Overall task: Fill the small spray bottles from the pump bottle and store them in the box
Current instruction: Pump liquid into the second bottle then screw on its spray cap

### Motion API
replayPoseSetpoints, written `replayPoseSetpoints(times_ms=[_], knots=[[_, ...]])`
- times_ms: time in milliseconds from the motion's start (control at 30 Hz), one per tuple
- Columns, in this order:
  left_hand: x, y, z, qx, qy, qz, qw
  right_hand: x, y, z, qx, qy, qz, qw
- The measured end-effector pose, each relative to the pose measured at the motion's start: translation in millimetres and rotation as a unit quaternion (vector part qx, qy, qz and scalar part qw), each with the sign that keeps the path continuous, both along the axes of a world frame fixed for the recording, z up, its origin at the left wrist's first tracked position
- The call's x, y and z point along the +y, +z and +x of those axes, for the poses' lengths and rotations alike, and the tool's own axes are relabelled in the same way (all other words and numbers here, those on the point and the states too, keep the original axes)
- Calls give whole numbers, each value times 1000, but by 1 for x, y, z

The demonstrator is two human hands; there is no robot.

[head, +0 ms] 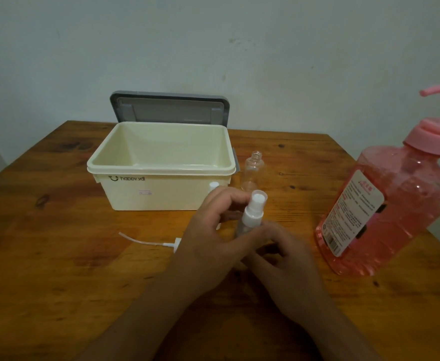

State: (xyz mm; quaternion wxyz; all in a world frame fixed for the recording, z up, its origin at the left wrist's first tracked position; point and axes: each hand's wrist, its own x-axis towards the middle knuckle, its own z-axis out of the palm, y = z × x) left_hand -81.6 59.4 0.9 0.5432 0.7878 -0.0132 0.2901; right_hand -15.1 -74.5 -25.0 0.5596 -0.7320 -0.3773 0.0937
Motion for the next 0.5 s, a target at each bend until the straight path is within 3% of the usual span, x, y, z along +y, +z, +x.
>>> replayPoseSetpoints(times_ms=[333,500], knots=[[2,1,-4,11,-42,-20,999,0,0,0,-3,-3,2,1000],[3,-2,1,-1,4,-4,1000,1,-1,0,-13,4,-2,1000]])
